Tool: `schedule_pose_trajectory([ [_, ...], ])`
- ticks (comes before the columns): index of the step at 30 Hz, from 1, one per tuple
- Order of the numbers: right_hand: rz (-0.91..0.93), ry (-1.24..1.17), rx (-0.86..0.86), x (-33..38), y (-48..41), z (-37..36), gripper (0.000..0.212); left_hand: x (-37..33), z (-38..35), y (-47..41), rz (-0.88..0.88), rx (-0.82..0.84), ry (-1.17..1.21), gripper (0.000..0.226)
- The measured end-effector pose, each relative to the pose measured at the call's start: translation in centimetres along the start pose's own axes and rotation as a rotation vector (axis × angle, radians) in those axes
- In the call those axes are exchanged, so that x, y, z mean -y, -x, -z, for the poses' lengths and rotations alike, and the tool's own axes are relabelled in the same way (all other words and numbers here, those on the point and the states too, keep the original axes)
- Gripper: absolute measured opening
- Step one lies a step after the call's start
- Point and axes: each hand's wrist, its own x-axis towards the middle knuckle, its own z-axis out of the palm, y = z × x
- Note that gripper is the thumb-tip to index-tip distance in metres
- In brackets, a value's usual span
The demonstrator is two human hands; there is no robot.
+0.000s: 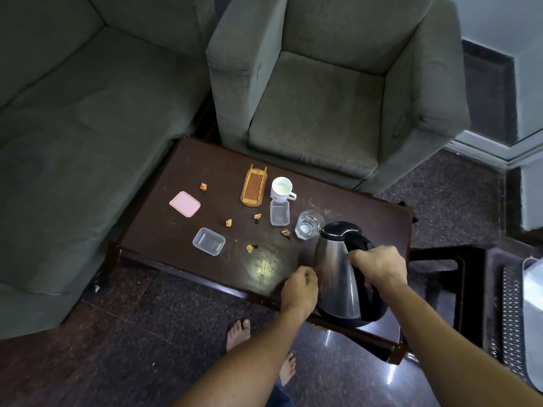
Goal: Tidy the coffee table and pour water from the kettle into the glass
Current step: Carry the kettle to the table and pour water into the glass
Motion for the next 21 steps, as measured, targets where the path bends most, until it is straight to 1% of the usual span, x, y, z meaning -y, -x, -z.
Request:
schedule_pose_trajectory([
  [14,-0.004,-0.036,0.022,0.27,0.70,0.29,0.029,-0.27,0.28,-0.22,0.013,0.010,0.008,0.028],
  [21,-0.003,-0.052,0.006,0.39,0.68,0.04,0.025,-0.40,0.44,-0.25,0.028,0.022,0.018,0.028],
])
